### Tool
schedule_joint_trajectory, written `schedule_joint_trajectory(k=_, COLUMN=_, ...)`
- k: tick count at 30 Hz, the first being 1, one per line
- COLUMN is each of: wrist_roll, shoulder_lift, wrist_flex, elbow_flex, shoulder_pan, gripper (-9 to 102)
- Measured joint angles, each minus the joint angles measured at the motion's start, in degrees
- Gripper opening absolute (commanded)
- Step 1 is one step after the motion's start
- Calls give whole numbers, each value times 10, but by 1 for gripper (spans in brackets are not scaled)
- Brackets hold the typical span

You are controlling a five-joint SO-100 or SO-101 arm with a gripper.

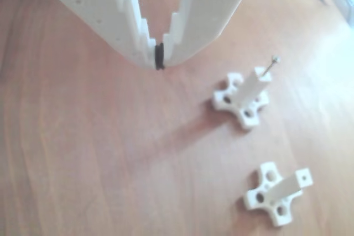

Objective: Grab the screw and set it in the hole.

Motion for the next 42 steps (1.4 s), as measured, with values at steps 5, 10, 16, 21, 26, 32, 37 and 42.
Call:
schedule_joint_trajectory(k=5, wrist_roll=7, shoulder_lift=84, wrist_flex=-24, elbow_flex=80, shoulder_pan=9, gripper=-4)
schedule_joint_trajectory(k=10, wrist_roll=7, shoulder_lift=203, wrist_flex=-38, elbow_flex=166, shoulder_pan=9, gripper=-4)
schedule_joint_trajectory(k=16, wrist_roll=-38, shoulder_lift=313, wrist_flex=-47, elbow_flex=235, shoulder_pan=11, gripper=-4)
schedule_joint_trajectory(k=21, wrist_roll=-68, shoulder_lift=365, wrist_flex=-42, elbow_flex=261, shoulder_pan=28, gripper=-4)
schedule_joint_trajectory(k=26, wrist_roll=-83, shoulder_lift=388, wrist_flex=-32, elbow_flex=265, shoulder_pan=29, gripper=-4)
schedule_joint_trajectory(k=32, wrist_roll=-89, shoulder_lift=405, wrist_flex=-27, elbow_flex=266, shoulder_pan=29, gripper=-4)
schedule_joint_trajectory(k=37, wrist_roll=-84, shoulder_lift=405, wrist_flex=-27, elbow_flex=266, shoulder_pan=33, gripper=-4)
schedule_joint_trajectory(k=42, wrist_roll=-84, shoulder_lift=405, wrist_flex=-27, elbow_flex=266, shoulder_pan=37, gripper=-4)
